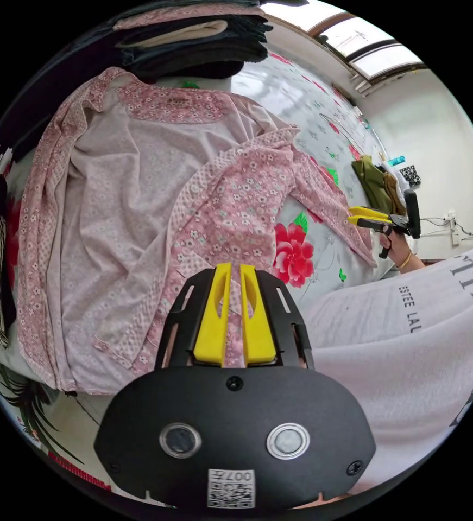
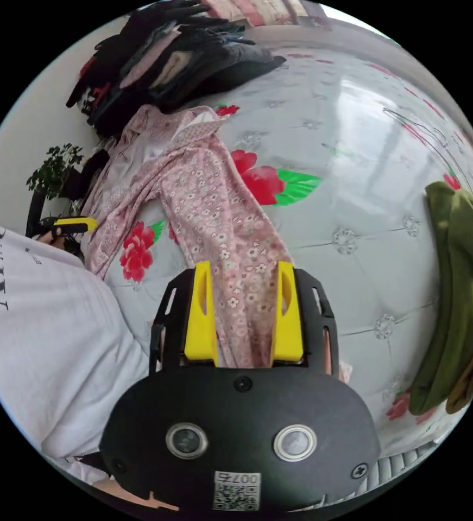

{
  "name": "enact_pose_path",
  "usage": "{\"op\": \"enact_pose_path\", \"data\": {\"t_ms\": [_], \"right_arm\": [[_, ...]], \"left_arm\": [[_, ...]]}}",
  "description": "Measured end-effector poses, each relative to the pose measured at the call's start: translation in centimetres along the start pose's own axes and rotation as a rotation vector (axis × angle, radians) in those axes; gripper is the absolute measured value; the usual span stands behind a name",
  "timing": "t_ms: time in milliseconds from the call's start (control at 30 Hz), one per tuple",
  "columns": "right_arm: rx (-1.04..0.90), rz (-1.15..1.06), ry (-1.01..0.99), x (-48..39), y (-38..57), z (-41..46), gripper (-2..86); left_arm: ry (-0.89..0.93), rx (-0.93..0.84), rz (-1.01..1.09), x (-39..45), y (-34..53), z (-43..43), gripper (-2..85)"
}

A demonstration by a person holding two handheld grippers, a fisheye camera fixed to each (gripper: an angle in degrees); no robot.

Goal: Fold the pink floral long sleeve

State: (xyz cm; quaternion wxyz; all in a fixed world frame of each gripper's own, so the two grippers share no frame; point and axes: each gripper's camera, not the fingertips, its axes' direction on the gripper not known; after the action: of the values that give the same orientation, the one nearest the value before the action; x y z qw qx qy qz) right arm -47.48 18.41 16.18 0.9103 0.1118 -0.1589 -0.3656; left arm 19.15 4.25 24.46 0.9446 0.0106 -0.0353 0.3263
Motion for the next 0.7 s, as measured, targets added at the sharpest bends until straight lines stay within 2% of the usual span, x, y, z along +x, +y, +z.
{"op": "enact_pose_path", "data": {"t_ms": [67,133,200,300,367,467,533,600,700], "right_arm": [[-0.063,-0.132,0.151,-1.9,0.0,0.8,7.1],[-0.124,-0.215,0.202,-1.9,-0.9,0.6,5.1],[-0.148,-0.181,0.406,0.5,-3.0,-1.0,4.0],[0.018,-0.009,0.548,5.9,-6.0,-7.1,4.2],[0.095,0.142,0.492,9.4,-7.4,-10.4,5.4],[0.084,0.379,0.371,13.0,-8.2,-12.7,7.5],[0.178,0.343,0.312,10.9,-7.2,-14.1,8.3],[0.298,0.189,0.196,5.4,-5.1,-14.3,9.0],[0.303,-0.042,-0.029,-2.9,-3.1,-10.6,9.9]], "left_arm": [[-0.008,-0.016,0.047,0.8,1.5,-0.3,4.1],[-0.019,-0.060,0.114,1.6,3.5,0.3,5.4],[-0.033,-0.106,0.168,2.1,4.7,1.6,6.0],[-0.008,-0.188,0.233,2.3,5.4,5.0,5.8],[0.076,-0.156,0.278,2.7,4.5,6.2,5.1],[0.185,-0.172,0.362,4.8,1.6,7.2,5.0],[0.247,-0.082,0.470,7.4,1.6,4.8,3.9],[0.235,0.011,0.509,8.0,3.3,2.5,3.5],[0.113,0.124,0.384,5.1,7.5,-0.2,2.2]]}}
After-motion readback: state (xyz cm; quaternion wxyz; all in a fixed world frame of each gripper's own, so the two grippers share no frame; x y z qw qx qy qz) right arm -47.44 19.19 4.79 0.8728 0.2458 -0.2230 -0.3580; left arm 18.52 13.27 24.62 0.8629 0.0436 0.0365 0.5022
